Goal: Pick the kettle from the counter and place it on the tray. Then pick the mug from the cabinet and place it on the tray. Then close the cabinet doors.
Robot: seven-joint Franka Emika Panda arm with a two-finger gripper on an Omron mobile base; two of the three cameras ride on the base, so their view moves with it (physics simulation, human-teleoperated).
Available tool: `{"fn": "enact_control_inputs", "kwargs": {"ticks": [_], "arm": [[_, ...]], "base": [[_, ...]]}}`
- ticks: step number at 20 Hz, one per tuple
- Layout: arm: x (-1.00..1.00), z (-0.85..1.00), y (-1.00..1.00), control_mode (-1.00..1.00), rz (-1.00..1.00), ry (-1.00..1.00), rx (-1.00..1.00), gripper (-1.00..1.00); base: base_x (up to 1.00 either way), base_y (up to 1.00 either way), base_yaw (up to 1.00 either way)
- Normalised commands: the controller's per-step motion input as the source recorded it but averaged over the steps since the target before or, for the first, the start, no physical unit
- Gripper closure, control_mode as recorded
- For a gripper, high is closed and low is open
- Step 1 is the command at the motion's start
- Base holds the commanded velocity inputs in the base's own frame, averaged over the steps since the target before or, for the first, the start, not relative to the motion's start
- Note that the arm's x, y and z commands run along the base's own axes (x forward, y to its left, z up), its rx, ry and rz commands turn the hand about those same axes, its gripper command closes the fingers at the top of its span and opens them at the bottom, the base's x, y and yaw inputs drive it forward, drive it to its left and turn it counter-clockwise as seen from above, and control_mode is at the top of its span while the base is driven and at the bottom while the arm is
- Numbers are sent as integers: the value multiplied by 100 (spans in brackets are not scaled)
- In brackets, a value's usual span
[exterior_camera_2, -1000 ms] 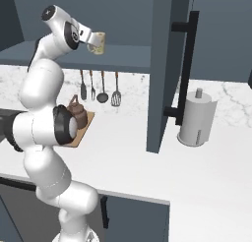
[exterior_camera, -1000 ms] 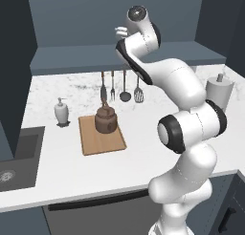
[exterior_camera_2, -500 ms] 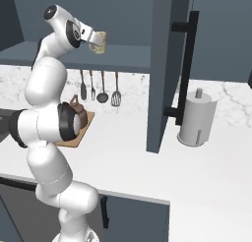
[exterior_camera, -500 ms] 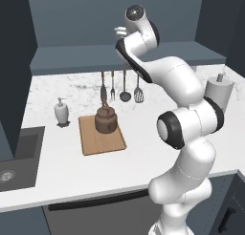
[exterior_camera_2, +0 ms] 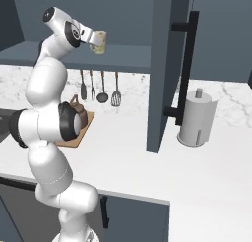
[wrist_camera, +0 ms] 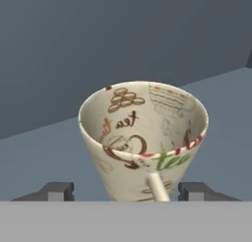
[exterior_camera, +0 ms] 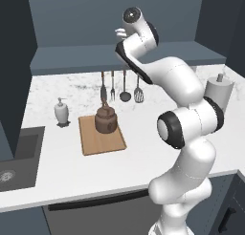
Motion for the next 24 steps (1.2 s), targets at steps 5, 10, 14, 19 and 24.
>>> {"fn": "enact_control_inputs", "kwargs": {"ticks": [5, 10, 14, 19, 24], "arm": [[14, -9, -8, -100, -3, 0, 0, 100], [8, -6, -16, -100, 0, -2, 0, 100], [-36, 0, -1, -100, 5, -5, 0, 100], [-78, 0, 10, -100, 12, 0, 0, 100], [-97, 0, 11, -100, 24, -2, 0, 100]], "base": [[0, 0, 0], [0, 0, 0], [0, 0, 0], [0, 0, 0], [0, 0, 0]]}}
